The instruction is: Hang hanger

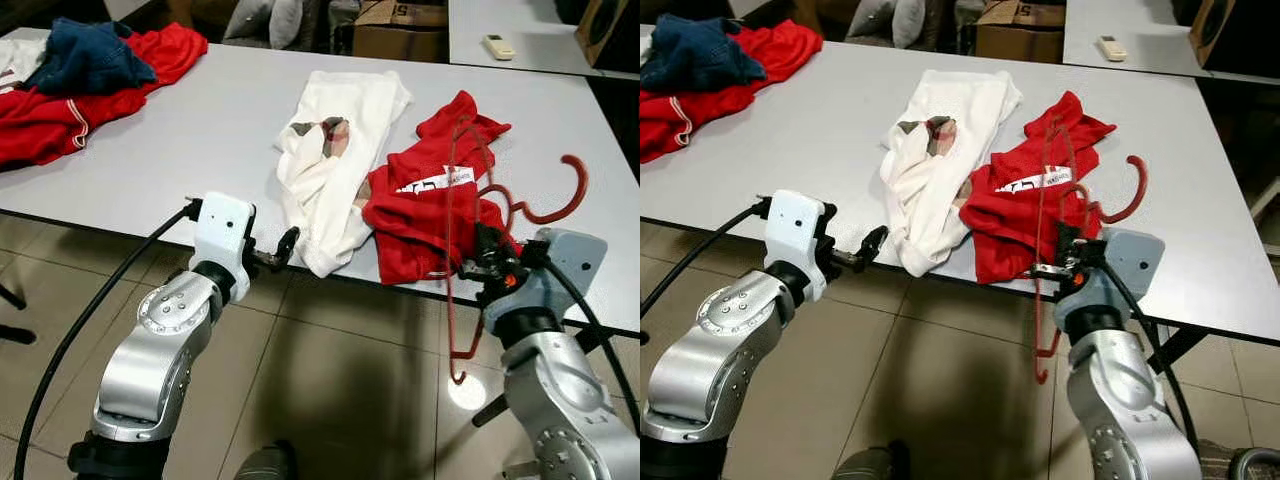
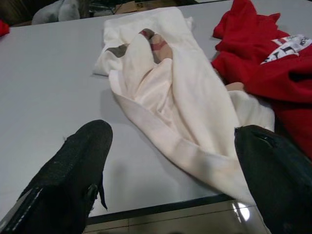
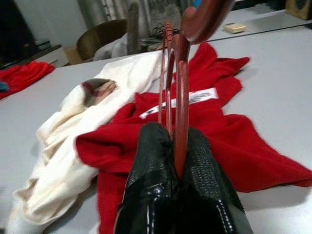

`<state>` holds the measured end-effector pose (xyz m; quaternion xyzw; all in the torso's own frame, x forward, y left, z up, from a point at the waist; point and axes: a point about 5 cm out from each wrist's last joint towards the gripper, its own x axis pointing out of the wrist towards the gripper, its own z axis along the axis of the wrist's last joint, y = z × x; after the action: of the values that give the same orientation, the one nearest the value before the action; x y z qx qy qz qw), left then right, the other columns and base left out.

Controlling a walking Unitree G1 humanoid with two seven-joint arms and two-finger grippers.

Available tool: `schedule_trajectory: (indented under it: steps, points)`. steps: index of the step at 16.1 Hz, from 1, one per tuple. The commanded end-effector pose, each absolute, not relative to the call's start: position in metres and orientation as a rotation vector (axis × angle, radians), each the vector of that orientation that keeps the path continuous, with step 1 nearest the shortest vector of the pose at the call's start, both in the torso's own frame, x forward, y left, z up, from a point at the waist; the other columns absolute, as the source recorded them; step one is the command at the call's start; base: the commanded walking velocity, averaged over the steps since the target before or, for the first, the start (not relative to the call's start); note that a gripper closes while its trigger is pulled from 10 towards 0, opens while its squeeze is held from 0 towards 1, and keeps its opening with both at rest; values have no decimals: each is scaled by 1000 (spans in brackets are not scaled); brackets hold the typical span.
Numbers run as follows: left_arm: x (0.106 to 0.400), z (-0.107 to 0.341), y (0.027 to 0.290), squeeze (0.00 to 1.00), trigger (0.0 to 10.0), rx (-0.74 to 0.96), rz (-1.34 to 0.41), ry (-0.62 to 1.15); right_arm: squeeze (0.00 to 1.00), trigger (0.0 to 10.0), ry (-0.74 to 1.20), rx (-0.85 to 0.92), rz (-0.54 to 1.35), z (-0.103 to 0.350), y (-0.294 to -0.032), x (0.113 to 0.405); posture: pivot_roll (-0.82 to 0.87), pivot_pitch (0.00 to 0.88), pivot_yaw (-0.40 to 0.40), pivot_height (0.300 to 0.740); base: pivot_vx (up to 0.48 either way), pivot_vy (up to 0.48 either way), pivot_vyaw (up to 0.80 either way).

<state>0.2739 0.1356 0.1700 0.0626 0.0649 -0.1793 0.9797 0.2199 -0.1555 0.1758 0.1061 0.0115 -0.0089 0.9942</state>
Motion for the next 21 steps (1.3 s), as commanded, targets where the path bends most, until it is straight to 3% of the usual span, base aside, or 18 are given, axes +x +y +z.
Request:
schedule_trajectory:
  steps: [1, 8, 14, 18, 21]
  points:
    - [275, 172, 136, 0, 10000, 128, -356, 121, 0, 10000, 52, 233, -33, 172, -156, 218, -33, 71, 15, 740, 0, 0, 0]
    - [275, 171, 133, 0, 10000, 100, -393, 122, 0, 10000, 47, 192, -87, 168, -163, 216, -31, 61, 17, 740, 0, 0, 0]
    - [275, 173, 131, 0, 10000, 97, -406, 125, 0, 10000, 74, 295, -107, 162, -159, 214, -30, 59, 21, 740, 0, 296, 0]
    - [275, 173, 131, 0, 10000, 98, -409, 127, 0, 10000, 79, 301, -137, 162, -162, 214, -28, 64, 21, 740, 0, 335, -738]
    - [275, 173, 132, 0, 10000, 102, -409, 131, 0, 10000, 76, 341, -149, 162, -162, 214, -26, 68, 22, 740, 0, 337, -146]
